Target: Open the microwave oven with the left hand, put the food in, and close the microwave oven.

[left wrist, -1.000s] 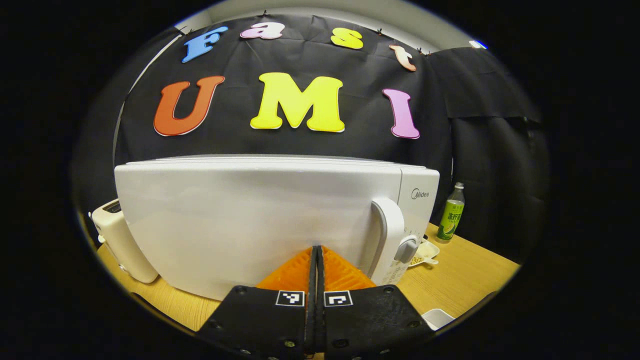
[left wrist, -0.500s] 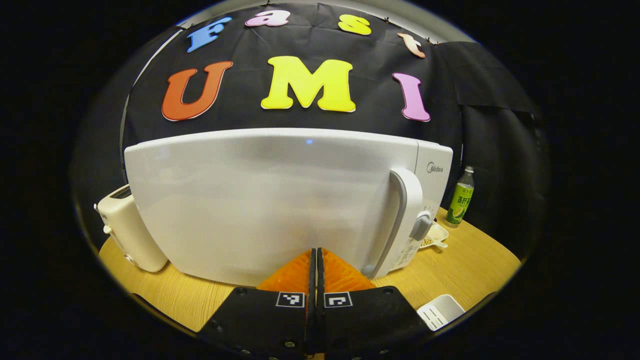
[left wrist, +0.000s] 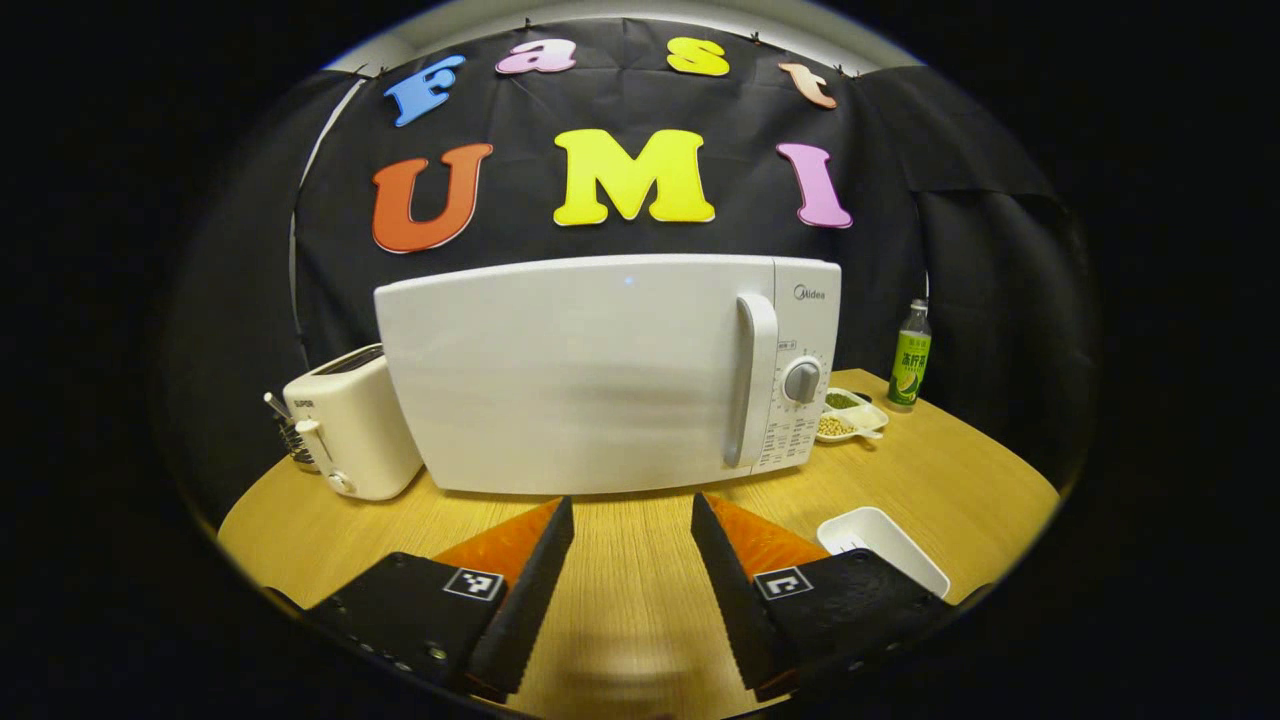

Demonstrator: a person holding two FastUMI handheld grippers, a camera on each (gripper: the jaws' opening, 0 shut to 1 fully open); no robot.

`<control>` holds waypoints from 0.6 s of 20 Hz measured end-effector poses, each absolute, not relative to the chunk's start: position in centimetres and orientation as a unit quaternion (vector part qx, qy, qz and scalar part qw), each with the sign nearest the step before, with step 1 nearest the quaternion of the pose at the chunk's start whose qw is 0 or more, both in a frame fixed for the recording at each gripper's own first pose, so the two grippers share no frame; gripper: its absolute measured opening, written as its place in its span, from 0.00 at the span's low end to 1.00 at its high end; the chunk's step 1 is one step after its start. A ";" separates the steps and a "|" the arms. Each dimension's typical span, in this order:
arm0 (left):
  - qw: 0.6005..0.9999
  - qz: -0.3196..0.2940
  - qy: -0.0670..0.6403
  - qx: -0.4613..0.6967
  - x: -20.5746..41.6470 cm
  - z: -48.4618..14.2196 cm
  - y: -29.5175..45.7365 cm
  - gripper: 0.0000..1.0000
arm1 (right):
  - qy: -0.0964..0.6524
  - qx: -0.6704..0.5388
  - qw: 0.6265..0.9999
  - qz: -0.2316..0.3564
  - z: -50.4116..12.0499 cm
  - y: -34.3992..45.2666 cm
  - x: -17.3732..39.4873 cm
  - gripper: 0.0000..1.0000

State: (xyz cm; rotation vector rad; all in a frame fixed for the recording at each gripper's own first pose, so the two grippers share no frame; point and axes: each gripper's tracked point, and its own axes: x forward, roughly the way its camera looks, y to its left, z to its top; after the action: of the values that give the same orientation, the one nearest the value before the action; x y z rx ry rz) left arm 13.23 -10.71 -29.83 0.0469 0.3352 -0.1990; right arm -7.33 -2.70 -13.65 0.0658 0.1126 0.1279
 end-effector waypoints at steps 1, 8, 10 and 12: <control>0.982 -0.101 0.160 0.015 12.1 -28.6 -10.8 1.00 | 0.054 0.033 0.996 0.059 -13.3 -2.7 -7.8 0.92; 0.986 -0.136 0.094 -0.027 3.1 -15.6 -11.7 0.95 | 0.038 0.039 0.998 0.038 -11.1 -2.9 -10.6 0.91; 0.988 -0.136 0.066 -0.030 0.4 -11.7 -11.1 0.95 | 0.032 0.038 0.998 0.033 -10.2 -3.2 -11.0 0.92; 0.991 -0.127 0.042 -0.027 -2.2 -8.4 -9.9 0.95 | 0.021 0.037 0.999 0.029 -8.9 -3.6 -11.5 1.00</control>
State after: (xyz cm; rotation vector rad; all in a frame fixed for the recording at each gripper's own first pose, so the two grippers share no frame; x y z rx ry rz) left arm -2.15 -9.93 -8.35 -0.0539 0.0840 -0.2548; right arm -11.49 -3.56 -8.86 0.0747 0.0418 0.0577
